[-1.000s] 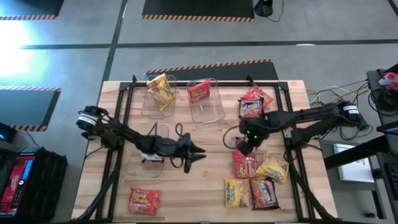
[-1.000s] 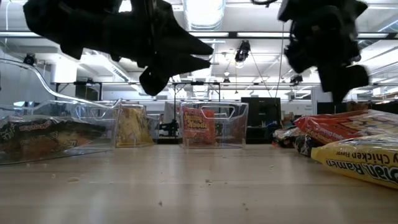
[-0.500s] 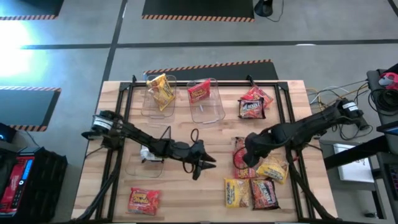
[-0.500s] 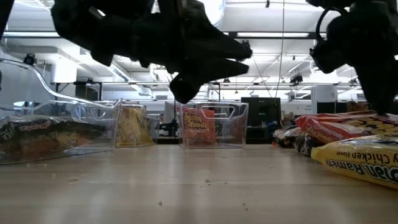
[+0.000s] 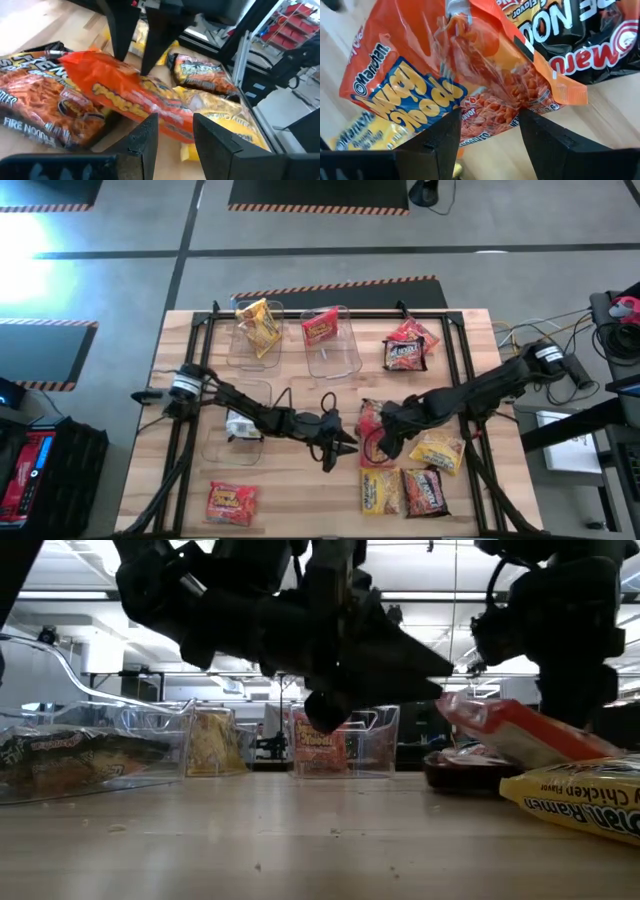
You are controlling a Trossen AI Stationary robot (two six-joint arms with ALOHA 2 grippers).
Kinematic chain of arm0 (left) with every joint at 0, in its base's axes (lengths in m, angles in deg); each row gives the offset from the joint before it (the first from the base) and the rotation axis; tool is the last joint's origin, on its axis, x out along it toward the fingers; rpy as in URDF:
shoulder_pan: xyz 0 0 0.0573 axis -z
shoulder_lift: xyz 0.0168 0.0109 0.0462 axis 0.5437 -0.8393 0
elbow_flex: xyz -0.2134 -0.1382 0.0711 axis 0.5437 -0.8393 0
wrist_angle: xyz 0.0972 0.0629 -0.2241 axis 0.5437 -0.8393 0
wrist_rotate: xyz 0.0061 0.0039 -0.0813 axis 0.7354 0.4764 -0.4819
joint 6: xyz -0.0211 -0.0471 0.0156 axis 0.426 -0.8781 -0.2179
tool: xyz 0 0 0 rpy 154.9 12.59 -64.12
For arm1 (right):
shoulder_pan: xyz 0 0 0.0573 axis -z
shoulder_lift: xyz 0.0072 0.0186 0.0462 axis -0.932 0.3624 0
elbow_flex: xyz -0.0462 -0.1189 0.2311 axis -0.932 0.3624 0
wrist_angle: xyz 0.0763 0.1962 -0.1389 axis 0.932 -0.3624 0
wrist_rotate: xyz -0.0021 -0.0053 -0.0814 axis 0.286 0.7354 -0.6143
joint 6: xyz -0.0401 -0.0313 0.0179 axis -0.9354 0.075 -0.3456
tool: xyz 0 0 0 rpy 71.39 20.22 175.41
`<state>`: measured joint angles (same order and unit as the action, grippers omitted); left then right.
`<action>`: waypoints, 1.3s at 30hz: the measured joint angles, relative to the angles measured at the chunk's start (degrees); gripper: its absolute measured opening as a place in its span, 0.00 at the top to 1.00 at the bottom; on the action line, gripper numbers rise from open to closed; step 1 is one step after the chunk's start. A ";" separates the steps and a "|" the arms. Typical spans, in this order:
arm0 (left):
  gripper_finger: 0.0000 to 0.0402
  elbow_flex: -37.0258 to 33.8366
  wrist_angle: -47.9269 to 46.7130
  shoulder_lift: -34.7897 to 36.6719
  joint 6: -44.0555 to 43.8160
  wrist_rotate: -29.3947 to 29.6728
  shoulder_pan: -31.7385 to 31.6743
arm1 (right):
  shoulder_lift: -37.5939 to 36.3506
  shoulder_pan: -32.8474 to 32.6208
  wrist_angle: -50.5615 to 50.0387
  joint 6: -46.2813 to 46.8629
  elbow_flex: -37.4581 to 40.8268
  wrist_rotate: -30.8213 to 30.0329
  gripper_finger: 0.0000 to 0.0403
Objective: Sort Maruchan noodles
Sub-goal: Put the orange noodle pack into the top right transparent bin
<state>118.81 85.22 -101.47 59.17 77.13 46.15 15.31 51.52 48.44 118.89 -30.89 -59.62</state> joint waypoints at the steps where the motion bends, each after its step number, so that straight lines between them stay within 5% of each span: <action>1: 0.74 0.30 -0.12 -0.19 -0.31 0.03 0.00 | 0.45 0.00 1.30 -0.19 -0.04 -0.04 0.52; 20: 0.74 0.38 0.17 1.24 -1.72 -0.74 0.35 | 3.18 0.00 7.32 -2.04 0.00 -3.61 0.52; 28: 0.74 -0.53 -18.12 9.35 -9.28 -0.97 0.64 | 3.48 0.00 7.47 -3.51 -0.02 -3.76 0.52; 39: 0.74 -0.75 -14.81 6.00 -25.30 -1.00 0.59 | 3.50 0.00 8.41 -6.96 0.01 -6.15 0.52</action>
<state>118.06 70.41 -95.47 33.87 76.14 46.74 18.81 51.52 56.85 111.92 -30.88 -65.77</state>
